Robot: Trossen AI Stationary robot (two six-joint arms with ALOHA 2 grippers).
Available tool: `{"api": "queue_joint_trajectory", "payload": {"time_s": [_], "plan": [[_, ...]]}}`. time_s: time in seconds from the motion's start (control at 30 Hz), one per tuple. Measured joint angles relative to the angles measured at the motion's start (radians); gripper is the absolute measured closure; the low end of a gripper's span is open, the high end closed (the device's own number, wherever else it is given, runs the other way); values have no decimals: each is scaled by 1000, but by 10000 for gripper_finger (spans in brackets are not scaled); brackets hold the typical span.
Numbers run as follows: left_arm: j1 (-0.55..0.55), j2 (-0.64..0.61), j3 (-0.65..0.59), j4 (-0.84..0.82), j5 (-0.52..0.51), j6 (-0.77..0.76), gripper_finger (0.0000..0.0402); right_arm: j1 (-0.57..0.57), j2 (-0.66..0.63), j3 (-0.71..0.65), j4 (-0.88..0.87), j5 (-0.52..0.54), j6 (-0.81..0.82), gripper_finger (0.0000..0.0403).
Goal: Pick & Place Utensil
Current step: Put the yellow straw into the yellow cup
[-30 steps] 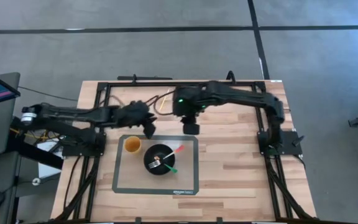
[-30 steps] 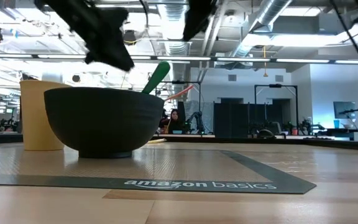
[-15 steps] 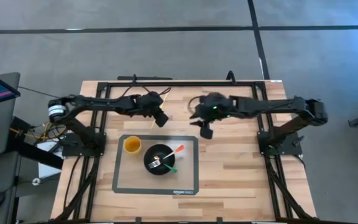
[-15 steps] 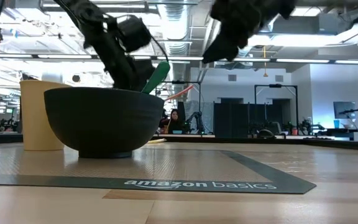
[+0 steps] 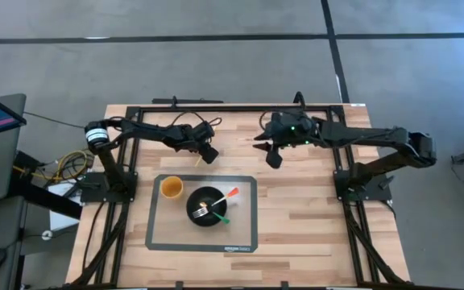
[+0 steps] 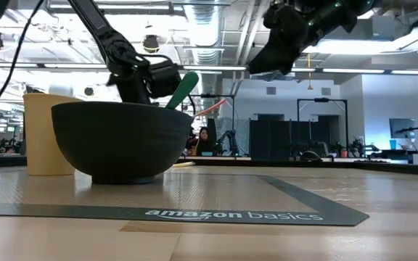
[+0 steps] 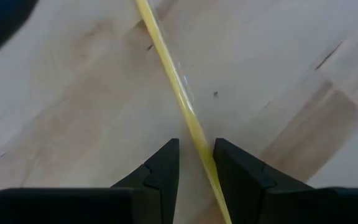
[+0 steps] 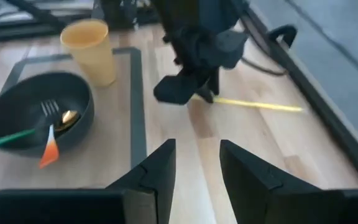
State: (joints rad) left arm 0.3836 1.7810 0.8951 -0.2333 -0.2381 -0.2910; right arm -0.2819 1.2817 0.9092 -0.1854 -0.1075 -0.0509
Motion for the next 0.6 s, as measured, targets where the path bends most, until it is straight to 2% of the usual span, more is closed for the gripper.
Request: {"api": "queue_joint_trajectory", "payload": {"time_s": [0.2, 0.33, 0.43, 0.6], "plan": [[-1, 26, 3, 8, 0, 14, 310, 54, 13, 0, -18, 0, 0, 285], [-1, -22, -5, -15, -7, 63, 376, 97, 28, 0, -12, 0, 0, 285], [-5, -115, -7, -15, -19, 101, 392, 126, 35, -2, -23, 0, 0, 285], [-68, -379, -46, -10, -22, 106, 397, 166, 48, -2, -24, 0, 38, 285]]}}
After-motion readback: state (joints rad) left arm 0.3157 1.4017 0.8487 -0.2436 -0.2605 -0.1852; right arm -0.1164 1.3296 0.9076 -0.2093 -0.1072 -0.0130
